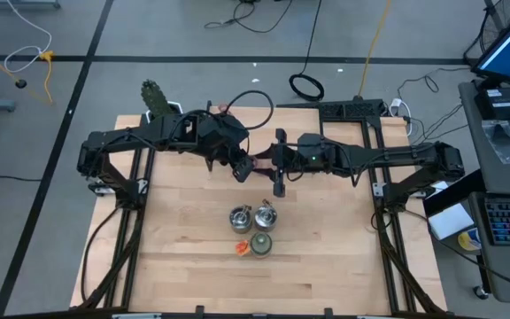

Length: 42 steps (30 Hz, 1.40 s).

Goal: Pick & Place candle stick holders
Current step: Put the pink glass candle holder on the shelf

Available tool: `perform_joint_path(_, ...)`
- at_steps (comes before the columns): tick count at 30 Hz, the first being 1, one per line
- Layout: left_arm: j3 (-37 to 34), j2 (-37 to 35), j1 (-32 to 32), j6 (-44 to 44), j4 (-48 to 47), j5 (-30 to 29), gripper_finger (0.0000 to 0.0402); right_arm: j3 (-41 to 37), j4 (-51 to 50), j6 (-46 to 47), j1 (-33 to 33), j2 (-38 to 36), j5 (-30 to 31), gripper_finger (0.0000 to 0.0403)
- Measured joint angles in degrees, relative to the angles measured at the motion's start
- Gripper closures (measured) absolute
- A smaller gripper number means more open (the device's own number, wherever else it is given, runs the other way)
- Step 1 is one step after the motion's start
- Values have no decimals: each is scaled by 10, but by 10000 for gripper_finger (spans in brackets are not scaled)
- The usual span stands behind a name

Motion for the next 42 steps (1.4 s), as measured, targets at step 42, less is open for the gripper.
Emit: perform_joint_path(42,0,1,9,53,14,-4,245,0,-3,15,-5,0,2,273)
